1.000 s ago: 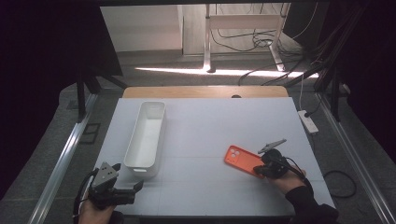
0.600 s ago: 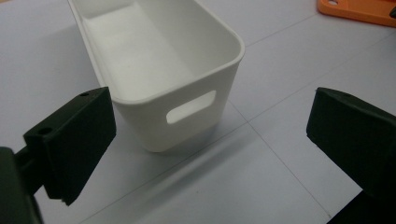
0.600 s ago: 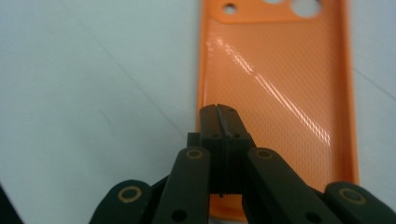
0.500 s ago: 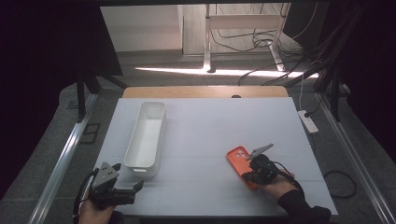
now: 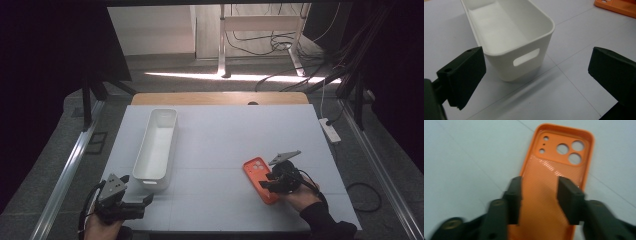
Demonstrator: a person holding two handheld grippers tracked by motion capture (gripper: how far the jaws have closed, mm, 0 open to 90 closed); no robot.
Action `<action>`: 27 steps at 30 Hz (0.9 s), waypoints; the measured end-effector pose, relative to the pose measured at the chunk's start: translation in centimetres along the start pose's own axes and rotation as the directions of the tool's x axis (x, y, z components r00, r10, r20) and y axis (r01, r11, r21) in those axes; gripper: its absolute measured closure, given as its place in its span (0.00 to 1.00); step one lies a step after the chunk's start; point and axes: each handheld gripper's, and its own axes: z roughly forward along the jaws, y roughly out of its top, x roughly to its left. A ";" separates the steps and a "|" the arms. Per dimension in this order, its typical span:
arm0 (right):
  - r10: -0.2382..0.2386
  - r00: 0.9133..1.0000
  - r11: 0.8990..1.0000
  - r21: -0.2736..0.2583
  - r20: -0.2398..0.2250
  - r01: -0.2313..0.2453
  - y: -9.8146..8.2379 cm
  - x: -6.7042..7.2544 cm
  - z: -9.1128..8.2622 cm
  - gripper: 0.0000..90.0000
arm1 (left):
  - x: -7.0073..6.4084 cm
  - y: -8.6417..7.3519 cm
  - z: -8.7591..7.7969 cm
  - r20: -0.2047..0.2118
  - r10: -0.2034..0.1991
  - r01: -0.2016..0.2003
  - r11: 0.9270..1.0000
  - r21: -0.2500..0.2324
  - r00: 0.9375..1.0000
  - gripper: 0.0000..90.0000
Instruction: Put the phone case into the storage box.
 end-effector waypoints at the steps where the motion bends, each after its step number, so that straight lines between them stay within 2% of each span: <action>1: 0.004 1.000 1.000 0.001 0.002 -0.004 0.0 0.0 0.0 0.48 | 0.0 0.0 0.0 0.000 0.000 0.000 1.000 0.000 1.000 0.03; 3: 0.001 1.000 1.000 0.005 0.004 -0.001 0.0 -0.1 0.1 0.37 | 0.0 0.0 0.0 0.001 0.000 0.000 1.000 0.001 1.000 0.03; 8: 0.008 0.999 1.000 0.001 0.051 -0.008 0.0 -0.4 0.2 0.11 | 0.0 0.0 0.0 0.002 -0.001 0.001 1.000 0.001 1.000 0.03; 11: 0.038 0.998 0.999 -0.004 0.058 -0.038 -0.1 -0.9 0.0 0.02 | 0.0 0.0 0.0 0.002 0.000 0.000 1.000 0.001 1.000 0.03; 14: 0.049 0.995 0.999 -0.012 0.082 -0.048 -0.2 -1.5 -0.4 0.00 | 0.0 0.0 0.0 0.002 0.001 -0.001 1.000 0.002 1.000 0.02; 24: 0.105 0.990 0.994 -0.026 0.097 -0.103 -0.7 -3.3 -1.4 0.00 | -0.1 0.0 0.0 0.000 0.004 -0.004 1.000 0.003 1.000 0.03; 27: 0.119 0.988 0.993 -0.032 0.101 -0.116 -0.6 -3.7 -1.4 0.05 | -0.1 0.0 0.0 0.000 0.005 -0.005 1.000 0.004 1.000 0.03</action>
